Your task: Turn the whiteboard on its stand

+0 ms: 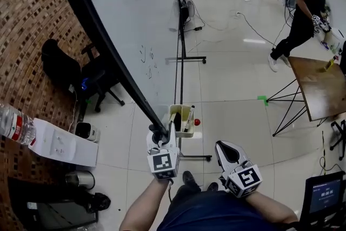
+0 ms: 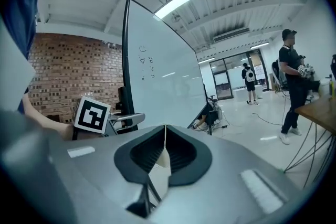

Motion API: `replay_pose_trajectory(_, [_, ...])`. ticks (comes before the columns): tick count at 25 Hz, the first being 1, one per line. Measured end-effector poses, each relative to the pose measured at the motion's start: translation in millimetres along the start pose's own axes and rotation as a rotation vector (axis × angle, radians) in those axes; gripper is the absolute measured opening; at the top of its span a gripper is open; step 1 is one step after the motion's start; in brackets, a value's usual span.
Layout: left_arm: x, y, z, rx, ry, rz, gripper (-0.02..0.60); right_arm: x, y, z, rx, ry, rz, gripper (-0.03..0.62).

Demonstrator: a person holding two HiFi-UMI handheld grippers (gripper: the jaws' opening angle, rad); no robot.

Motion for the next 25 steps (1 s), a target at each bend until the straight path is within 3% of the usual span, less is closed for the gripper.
replay_pose_trajectory(9, [27,-11,0,-0.001,0.001,0.011,0.141,79,17,-10,-0.085,0.028,-0.034,0.015])
replay_pose_trajectory(18, [53,-8,20,0.01,0.011,0.007,0.141,106,5,-28,-0.008,0.082,0.014,0.015])
replay_pose_trajectory(25, [81,3,36,-0.02,0.027,0.057,0.141,141,19,-85,0.042,0.088,-0.09,0.015])
Point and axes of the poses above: the fingertips, and each gripper's own axes: x backward along the fingers, z to its right, y out of its underside, the point moved 9 cm from there along x, backward along the fingers, and after that the axes turned 14 degrees about z, right-handed, at the moved point
